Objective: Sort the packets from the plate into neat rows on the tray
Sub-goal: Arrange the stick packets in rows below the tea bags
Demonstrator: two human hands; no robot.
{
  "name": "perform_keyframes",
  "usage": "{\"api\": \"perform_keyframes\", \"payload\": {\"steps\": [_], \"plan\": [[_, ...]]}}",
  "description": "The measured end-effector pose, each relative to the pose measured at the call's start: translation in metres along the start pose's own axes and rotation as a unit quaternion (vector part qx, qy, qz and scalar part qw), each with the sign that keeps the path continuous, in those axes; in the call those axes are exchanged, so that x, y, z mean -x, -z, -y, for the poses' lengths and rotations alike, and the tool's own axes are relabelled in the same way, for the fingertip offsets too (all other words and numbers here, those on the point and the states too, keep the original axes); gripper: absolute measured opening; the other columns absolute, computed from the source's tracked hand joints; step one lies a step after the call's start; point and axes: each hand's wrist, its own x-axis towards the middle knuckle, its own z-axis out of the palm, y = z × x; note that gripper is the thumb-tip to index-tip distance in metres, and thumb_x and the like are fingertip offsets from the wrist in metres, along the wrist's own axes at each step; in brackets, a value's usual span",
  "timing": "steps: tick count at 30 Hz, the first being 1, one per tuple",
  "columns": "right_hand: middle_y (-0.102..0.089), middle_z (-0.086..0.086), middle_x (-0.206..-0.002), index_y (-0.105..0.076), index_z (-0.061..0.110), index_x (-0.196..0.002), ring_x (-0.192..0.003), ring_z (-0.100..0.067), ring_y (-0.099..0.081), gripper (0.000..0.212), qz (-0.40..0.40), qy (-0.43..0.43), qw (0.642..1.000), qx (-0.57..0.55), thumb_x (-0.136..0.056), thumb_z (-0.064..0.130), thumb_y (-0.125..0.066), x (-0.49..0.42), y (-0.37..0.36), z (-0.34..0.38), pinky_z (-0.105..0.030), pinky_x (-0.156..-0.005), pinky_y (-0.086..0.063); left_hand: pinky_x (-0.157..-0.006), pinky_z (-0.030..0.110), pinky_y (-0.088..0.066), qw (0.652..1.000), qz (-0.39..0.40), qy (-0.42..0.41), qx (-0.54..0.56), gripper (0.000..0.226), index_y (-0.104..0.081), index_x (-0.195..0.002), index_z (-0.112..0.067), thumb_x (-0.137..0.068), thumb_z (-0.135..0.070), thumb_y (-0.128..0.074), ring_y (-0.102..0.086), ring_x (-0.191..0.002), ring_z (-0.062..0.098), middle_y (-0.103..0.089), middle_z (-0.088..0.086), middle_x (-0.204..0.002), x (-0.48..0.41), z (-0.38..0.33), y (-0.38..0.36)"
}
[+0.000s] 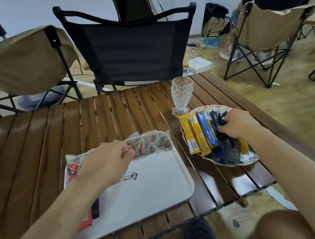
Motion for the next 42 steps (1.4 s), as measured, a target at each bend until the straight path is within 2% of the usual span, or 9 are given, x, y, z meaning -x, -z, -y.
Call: {"api": "perform_keyframes", "payload": {"steps": [5, 8, 15, 22, 27, 30, 33, 37, 42], "plan": [[-0.065, -0.002, -0.076, -0.072, 0.016, -0.085, -0.068, -0.019, -0.06, 0.023, -0.015, -0.011, 1.0, 0.004, -0.084, 0.038, -0.077, 0.002, -0.002, 0.005, -0.026, -0.05, -0.039, -0.069, 0.039, -0.054, 0.999, 0.002, 0.03, 0.024, 0.04, -0.059, -0.077, -0.018, -0.105, -0.046, -0.052, -0.063, -0.072, 0.019, -0.063, -0.002, -0.069, 0.005, 0.022, 0.005], [-0.064, -0.003, -0.078, -0.072, 0.012, -0.093, -0.071, -0.023, -0.06, 0.023, -0.02, -0.015, 1.0, 0.012, -0.084, 0.033, -0.077, 0.004, -0.004, 0.008, -0.026, -0.047, -0.036, -0.066, 0.036, -0.05, 0.998, 0.003, 0.047, 0.04, 0.039, -0.059, -0.077, -0.022, -0.104, -0.048, -0.053, -0.062, -0.072, 0.019, -0.063, -0.004, -0.07, 0.011, 0.034, 0.009], [-0.066, -0.002, -0.072, -0.076, 0.013, -0.082, -0.064, -0.013, -0.058, 0.03, -0.013, -0.035, 0.999, -0.038, -0.088, 0.042, -0.075, 0.007, -0.002, 0.003, -0.025, -0.049, -0.038, -0.054, 0.031, -0.036, 0.997, 0.003, 0.053, 0.052, 0.041, -0.056, -0.073, -0.023, -0.105, -0.048, -0.053, -0.057, -0.06, 0.014, -0.061, -0.005, -0.064, 0.021, 0.052, 0.015], [-0.069, -0.006, -0.069, -0.073, 0.013, -0.074, -0.063, -0.022, -0.066, 0.039, -0.044, -0.074, 0.995, -0.052, -0.084, 0.051, -0.074, 0.011, -0.003, 0.007, -0.033, -0.059, -0.059, -0.059, 0.031, -0.051, 0.997, 0.01, 0.059, 0.048, 0.034, -0.061, -0.082, -0.022, -0.106, -0.045, -0.053, -0.066, -0.066, 0.012, -0.067, -0.004, -0.073, 0.032, 0.064, 0.025], [-0.067, -0.01, -0.066, -0.069, 0.014, -0.07, -0.063, -0.029, -0.065, 0.037, -0.115, -0.068, 0.987, -0.093, -0.089, 0.045, -0.07, 0.036, 0.025, 0.028, -0.039, -0.059, -0.059, -0.073, 0.036, -0.06, 0.994, 0.017, 0.091, 0.053, 0.03, -0.061, -0.081, -0.028, -0.104, -0.046, -0.055, -0.069, -0.077, 0.015, -0.068, -0.009, -0.081, 0.035, 0.078, 0.029], [-0.067, -0.009, -0.067, -0.071, 0.014, -0.074, -0.061, -0.027, -0.064, 0.033, -0.137, 0.006, 0.977, -0.166, -0.092, 0.041, -0.067, 0.057, 0.05, 0.059, -0.035, -0.055, -0.053, -0.078, 0.037, -0.062, 0.992, 0.039, 0.112, 0.051, 0.03, -0.06, -0.083, -0.028, -0.104, -0.048, -0.053, -0.071, -0.08, 0.015, -0.07, -0.008, -0.086, 0.035, 0.087, 0.028], [-0.067, -0.007, -0.067, -0.072, 0.014, -0.08, -0.058, -0.021, -0.061, 0.027, -0.044, 0.09, 0.97, -0.221, -0.094, 0.037, -0.068, 0.09, 0.05, 0.105, -0.027, -0.052, -0.043, -0.081, 0.039, -0.062, 0.988, 0.073, 0.131, 0.029, 0.023, -0.063, -0.096, -0.026, -0.106, -0.042, -0.049, -0.07, -0.085, 0.017, -0.069, -0.003, -0.092, 0.036, 0.094, 0.029], [-0.064, -0.009, -0.073, -0.073, 0.004, -0.088, -0.064, -0.018, -0.057, 0.035, 0.146, 0.168, 0.956, -0.194, -0.092, 0.038, -0.072, 0.13, 0.015, 0.157, -0.031, -0.062, -0.048, -0.086, 0.043, -0.063, 0.983, 0.094, 0.154, 0.028, 0.024, -0.065, -0.097, -0.021, -0.103, -0.041, -0.052, -0.073, -0.086, 0.018, -0.073, -0.002, -0.094, 0.039, 0.106, 0.028], [-0.074, -0.004, -0.073, -0.078, 0.008, -0.081, -0.065, -0.016, -0.07, 0.03, 0.235, 0.207, 0.939, -0.139, -0.088, 0.037, -0.076, 0.165, -0.048, 0.2, -0.026, -0.057, -0.052, -0.083, 0.042, -0.065, 0.982, 0.106, 0.153, 0.03, 0.036, -0.065, -0.092, -0.023, -0.102, -0.056, -0.055, -0.075, -0.075, 0.014, -0.075, -0.005, -0.087, 0.044, 0.12, 0.021]]}}
